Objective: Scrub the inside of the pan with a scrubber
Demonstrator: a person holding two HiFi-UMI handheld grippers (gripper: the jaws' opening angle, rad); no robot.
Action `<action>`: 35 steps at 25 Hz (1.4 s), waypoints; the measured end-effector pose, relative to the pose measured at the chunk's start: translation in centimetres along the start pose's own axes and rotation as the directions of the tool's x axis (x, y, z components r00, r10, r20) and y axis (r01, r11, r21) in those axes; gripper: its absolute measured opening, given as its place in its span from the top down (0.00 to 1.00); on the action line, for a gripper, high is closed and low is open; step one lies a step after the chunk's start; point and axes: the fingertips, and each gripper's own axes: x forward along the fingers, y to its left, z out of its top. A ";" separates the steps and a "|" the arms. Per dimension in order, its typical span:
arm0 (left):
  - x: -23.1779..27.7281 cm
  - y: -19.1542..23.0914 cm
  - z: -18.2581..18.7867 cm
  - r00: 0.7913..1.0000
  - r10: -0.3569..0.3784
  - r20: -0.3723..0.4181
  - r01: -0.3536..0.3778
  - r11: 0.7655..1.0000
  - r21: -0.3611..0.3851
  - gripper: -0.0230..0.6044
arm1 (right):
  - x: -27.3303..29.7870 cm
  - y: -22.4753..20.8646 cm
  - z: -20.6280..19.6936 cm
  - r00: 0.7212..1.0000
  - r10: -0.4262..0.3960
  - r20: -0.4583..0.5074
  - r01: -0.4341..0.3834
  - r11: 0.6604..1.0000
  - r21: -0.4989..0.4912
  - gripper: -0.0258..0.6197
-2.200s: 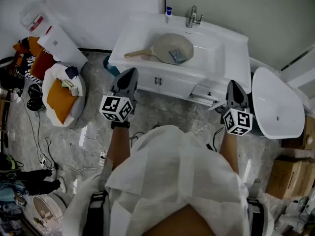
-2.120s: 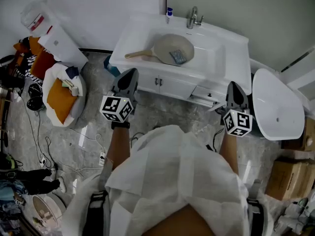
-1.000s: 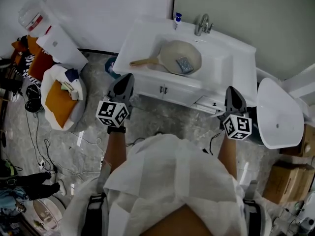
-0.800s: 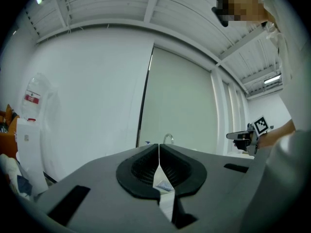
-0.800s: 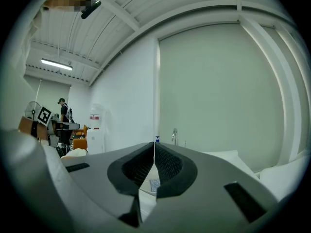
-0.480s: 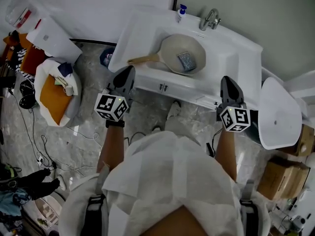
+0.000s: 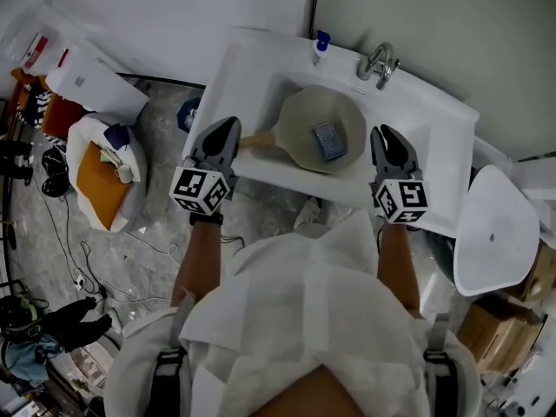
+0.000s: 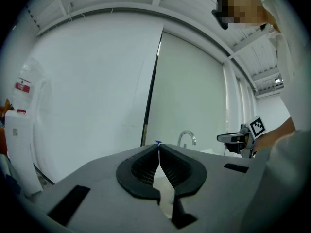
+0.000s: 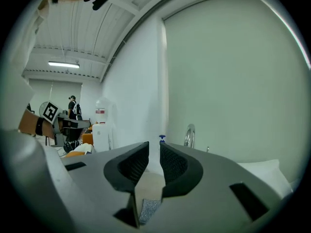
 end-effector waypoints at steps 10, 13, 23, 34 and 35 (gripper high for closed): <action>8.6 0.5 -0.4 1.000 -0.014 -0.025 0.013 1.000 -0.008 0.93 | 9.3 -3.5 -0.9 0.997 0.047 -0.066 -0.049 0.998 -0.039 0.84; 10.2 1.1 -0.6 1.000 -0.017 -0.025 0.016 1.000 -0.014 0.93 | 10.8 -3.9 -1.1 0.996 0.048 -0.077 -0.050 0.998 -0.029 0.84; 13.5 4.6 -1.7 0.995 -0.069 -0.065 0.068 0.997 -0.031 0.93 | 16.4 -2.0 -3.5 0.990 0.060 -0.131 -0.058 0.998 0.017 0.82; 16.6 7.8 -4.0 0.985 -0.133 -0.108 0.128 0.991 -0.047 0.93 | 25.5 -2.3 -8.7 0.981 0.052 -0.188 -0.038 0.996 0.078 0.63; 16.9 8.0 -4.1 0.985 -0.135 -0.108 0.131 0.990 -0.048 0.93 | 26.3 -2.5 -9.2 0.979 0.050 -0.196 -0.035 0.996 0.077 0.62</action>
